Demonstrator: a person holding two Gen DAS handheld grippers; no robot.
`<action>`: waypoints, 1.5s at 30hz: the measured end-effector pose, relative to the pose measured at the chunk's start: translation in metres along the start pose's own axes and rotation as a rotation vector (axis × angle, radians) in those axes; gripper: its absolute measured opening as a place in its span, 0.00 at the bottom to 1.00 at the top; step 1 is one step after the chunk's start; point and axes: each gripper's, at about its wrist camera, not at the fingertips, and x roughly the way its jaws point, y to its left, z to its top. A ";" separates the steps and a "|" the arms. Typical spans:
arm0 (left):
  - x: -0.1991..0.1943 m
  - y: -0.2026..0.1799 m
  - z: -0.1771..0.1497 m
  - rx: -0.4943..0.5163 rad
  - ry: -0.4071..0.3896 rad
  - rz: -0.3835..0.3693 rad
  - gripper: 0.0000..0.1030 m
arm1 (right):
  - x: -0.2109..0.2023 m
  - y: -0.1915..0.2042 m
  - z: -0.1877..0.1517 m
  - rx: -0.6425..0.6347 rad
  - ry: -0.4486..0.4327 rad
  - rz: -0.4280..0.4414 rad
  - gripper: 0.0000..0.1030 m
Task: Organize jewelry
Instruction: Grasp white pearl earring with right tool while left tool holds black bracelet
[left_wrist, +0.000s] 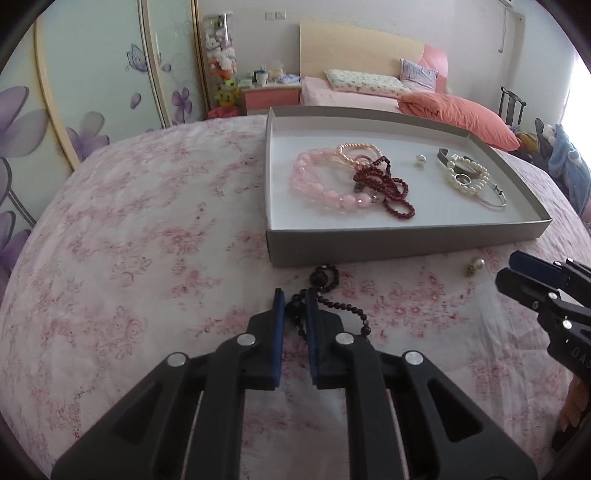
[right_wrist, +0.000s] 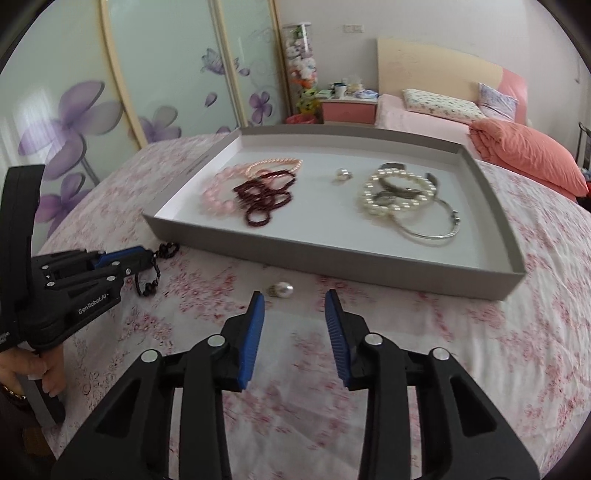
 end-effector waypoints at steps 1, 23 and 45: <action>0.000 0.000 0.000 0.000 0.000 0.002 0.12 | 0.003 0.003 0.001 -0.007 0.004 -0.004 0.33; 0.000 0.001 0.000 -0.002 0.001 0.000 0.12 | 0.000 -0.017 -0.008 0.019 0.060 -0.171 0.18; -0.001 0.001 -0.001 -0.005 0.001 -0.004 0.12 | -0.011 -0.052 -0.017 0.121 0.047 -0.253 0.19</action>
